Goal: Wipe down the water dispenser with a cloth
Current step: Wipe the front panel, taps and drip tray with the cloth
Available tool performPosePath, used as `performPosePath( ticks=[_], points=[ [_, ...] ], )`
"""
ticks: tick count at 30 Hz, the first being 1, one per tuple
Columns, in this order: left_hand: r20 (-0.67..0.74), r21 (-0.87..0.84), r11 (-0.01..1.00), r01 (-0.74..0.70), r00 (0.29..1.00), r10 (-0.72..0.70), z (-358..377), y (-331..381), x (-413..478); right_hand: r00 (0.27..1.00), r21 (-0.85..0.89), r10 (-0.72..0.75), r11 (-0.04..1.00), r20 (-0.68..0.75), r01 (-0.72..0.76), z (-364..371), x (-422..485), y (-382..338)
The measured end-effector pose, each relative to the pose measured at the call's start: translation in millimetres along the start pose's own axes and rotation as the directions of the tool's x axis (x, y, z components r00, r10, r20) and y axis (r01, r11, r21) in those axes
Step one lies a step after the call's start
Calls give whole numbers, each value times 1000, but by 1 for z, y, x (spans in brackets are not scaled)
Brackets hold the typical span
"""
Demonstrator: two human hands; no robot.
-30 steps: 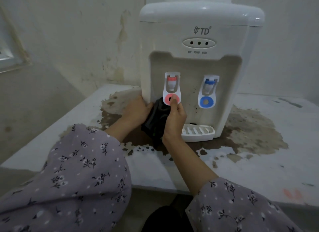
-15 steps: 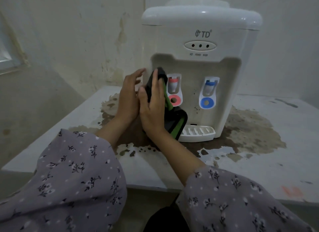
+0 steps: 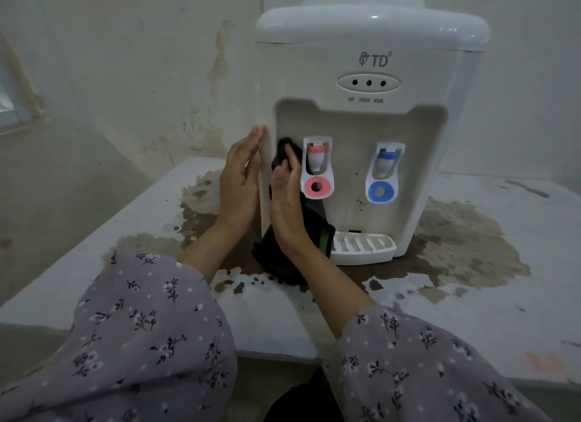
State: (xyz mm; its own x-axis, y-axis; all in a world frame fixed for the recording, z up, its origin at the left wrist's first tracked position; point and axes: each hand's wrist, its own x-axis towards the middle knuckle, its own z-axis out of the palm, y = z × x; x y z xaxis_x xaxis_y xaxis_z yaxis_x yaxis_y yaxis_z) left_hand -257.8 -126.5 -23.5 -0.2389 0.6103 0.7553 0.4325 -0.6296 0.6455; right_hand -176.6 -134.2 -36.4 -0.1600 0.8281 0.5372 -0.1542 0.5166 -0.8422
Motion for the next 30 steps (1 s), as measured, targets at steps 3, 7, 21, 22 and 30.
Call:
performPosePath(
  ticks=[3, 7, 21, 22, 30],
  points=[
    [-11, -11, 1000, 5, 1000, -5, 2, 0, -3, 998, -75, 30, 997, 59, -26, -5, -12, 20],
    [-11, -9, 1000, 8, 1000, -8, 0, 1, -4, 993, -204, 55, 978, 100, -33, -8, -22, 34],
    [44, -133, 985, 106, 994, -101, -12, 4, -4, 989, -74, -84, 994, -118, 76, 19, 15, -9],
    [49, -149, 982, 116, 993, -110, -11, 2, -6, 995, -97, -62, 994, -81, 54, 15, 6, 2],
    [28, -140, 978, 152, 988, -149, -10, 0, -6, 994, -390, 23, 921, 106, 21, -2, -37, 31]
  ],
)
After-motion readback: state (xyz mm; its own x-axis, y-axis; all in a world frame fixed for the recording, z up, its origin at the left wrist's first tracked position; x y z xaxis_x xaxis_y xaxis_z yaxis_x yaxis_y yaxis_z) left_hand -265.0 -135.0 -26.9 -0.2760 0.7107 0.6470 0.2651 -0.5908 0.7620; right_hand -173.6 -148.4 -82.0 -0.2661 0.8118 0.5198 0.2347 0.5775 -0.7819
